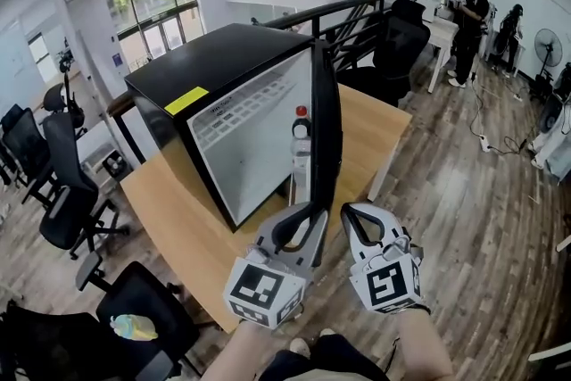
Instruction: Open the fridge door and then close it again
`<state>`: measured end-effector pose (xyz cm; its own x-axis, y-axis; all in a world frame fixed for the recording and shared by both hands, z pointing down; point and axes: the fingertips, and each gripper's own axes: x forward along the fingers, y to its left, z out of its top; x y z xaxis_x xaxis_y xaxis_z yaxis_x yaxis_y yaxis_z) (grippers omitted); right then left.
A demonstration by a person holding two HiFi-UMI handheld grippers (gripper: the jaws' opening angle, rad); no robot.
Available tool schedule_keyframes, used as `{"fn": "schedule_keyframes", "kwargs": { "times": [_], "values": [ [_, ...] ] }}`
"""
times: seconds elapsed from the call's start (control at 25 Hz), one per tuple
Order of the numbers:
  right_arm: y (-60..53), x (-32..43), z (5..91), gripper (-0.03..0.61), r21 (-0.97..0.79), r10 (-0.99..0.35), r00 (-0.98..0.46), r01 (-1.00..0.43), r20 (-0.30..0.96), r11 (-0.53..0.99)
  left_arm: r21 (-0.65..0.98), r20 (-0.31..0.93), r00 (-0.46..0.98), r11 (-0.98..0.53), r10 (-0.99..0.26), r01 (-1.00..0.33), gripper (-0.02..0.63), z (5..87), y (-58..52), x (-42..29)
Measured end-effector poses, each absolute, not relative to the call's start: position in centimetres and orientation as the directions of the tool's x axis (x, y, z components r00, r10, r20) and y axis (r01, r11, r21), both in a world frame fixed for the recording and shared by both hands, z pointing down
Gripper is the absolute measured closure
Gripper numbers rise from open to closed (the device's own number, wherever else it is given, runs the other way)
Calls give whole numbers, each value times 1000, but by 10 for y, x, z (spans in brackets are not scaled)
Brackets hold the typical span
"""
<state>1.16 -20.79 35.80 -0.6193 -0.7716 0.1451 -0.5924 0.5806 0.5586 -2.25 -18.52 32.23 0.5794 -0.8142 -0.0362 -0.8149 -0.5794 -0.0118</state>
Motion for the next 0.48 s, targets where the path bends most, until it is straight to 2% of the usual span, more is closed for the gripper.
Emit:
{"fn": "schedule_keyframes", "kwargs": {
  "times": [0.2, 0.48],
  "values": [
    [-210, 32, 363, 580, 474, -771, -622, -641, 139, 603, -20, -35, 626, -626, -779, -780, 565, 322, -188, 4],
    [-204, 57, 364, 580, 455, -757, -639, -638, 137, 621, -25, -32, 670, -669, -742, -743, 569, 321, -194, 38]
  ]
}}
